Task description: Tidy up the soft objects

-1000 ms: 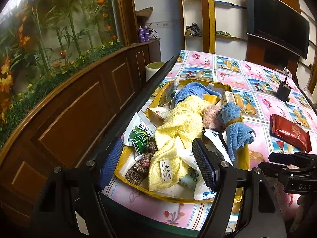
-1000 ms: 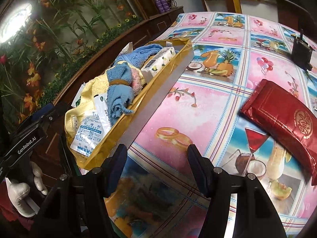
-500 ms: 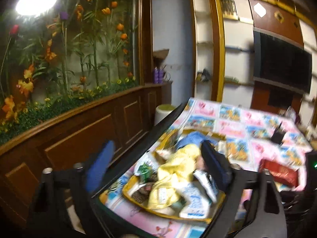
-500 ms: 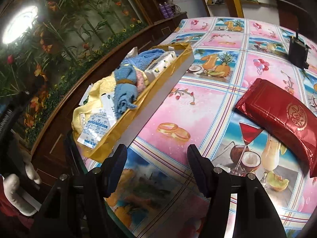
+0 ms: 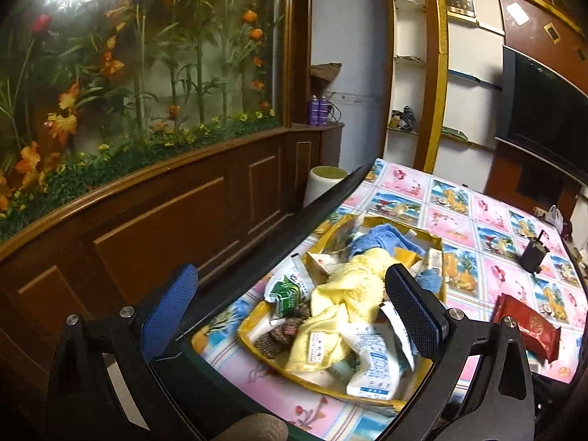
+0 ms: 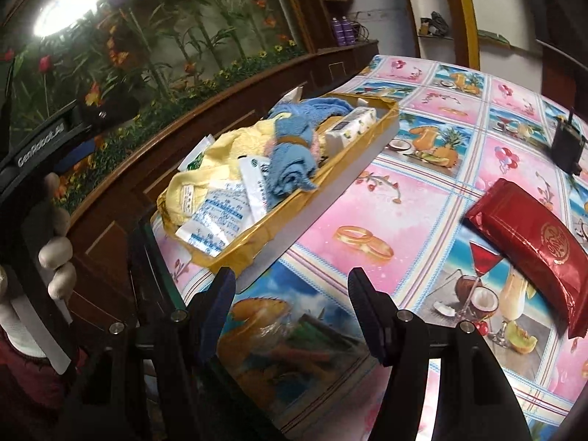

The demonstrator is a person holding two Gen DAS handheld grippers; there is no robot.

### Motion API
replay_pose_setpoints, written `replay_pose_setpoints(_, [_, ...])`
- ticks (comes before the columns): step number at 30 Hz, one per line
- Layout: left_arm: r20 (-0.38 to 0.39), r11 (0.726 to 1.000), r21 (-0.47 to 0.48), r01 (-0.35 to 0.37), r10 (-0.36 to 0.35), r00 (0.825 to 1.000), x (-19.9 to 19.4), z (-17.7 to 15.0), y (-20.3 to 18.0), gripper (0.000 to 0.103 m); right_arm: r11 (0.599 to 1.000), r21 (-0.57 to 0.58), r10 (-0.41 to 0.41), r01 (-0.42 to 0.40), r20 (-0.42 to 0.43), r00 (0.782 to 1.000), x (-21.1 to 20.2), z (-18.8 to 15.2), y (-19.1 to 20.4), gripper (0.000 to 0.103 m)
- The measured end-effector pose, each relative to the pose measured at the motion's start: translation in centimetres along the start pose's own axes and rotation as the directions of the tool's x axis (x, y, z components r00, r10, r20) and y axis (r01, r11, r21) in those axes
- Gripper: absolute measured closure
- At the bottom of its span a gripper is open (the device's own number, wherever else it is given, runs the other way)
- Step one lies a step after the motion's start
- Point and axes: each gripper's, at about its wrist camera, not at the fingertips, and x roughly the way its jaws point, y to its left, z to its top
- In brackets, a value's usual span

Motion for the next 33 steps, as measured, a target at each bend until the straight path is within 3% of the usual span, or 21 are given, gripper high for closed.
replay_pose_setpoints(20, [-0.051, 0.999, -0.029, -0.042, 0.041, 0.998, 2.5, -1.3, 1.6, 0.000, 0.998, -0.059, -0.009, 0.007, -0.046, 0.999, 2.0, -0.3, 2.6, 0.039])
replay_pose_setpoints(33, [-0.128, 1.000, -0.012, -0.021, 0.020, 0.992, 3.4, -1.9, 1.5, 0.000, 0.998, -0.065, -0.002, -0.002, -0.057, 0.998, 2.5, -0.3, 3.1, 0.039])
